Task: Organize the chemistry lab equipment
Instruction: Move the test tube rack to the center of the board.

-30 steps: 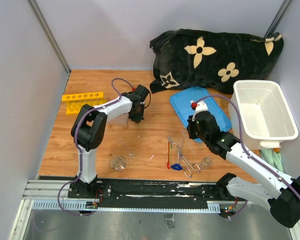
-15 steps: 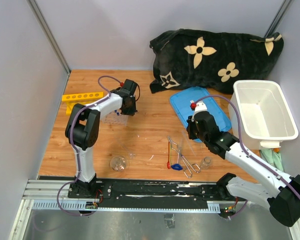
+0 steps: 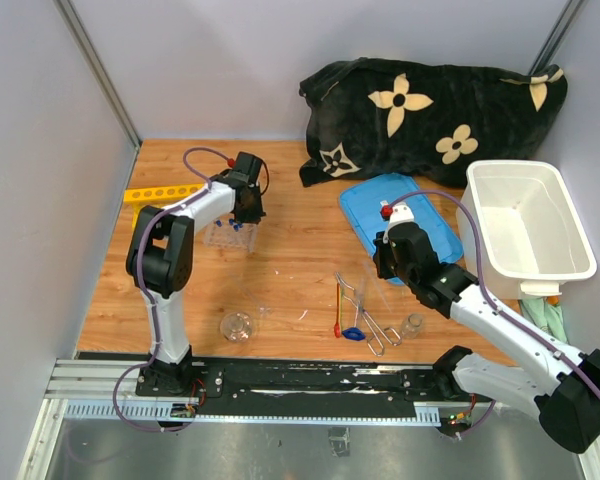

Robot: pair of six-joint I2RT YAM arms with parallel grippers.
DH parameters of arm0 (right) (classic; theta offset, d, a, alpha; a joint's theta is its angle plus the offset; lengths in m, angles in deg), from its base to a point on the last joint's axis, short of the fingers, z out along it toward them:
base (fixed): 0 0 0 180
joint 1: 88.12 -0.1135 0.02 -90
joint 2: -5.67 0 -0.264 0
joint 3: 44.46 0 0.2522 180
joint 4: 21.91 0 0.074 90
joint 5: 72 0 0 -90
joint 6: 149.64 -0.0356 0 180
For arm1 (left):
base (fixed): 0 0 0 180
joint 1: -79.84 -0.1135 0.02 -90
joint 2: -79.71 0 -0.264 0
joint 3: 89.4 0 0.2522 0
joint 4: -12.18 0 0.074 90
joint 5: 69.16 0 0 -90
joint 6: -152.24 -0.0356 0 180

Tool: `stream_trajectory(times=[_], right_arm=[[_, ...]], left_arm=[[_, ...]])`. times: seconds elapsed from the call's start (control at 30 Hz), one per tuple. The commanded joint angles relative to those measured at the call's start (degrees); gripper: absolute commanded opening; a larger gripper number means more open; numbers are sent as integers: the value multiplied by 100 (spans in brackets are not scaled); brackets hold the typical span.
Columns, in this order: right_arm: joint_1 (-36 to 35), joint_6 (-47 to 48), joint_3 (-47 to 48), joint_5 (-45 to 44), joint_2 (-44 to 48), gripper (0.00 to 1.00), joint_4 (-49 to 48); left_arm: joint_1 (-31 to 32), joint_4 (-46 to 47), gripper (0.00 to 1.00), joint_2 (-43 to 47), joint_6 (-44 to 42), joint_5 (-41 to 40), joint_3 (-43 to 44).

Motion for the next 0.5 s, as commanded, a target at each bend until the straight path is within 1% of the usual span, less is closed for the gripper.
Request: stream_trajectory(times=[0.0, 0.47], right_arm=[[99, -25, -29, -7, -41, 9, -44], [96, -42, -54, 2, -71, 9, -64]], left_arm=[[-101, 15, 0, 88, -108, -86, -179], [-417, 10, 0, 342, -308, -177, -527]])
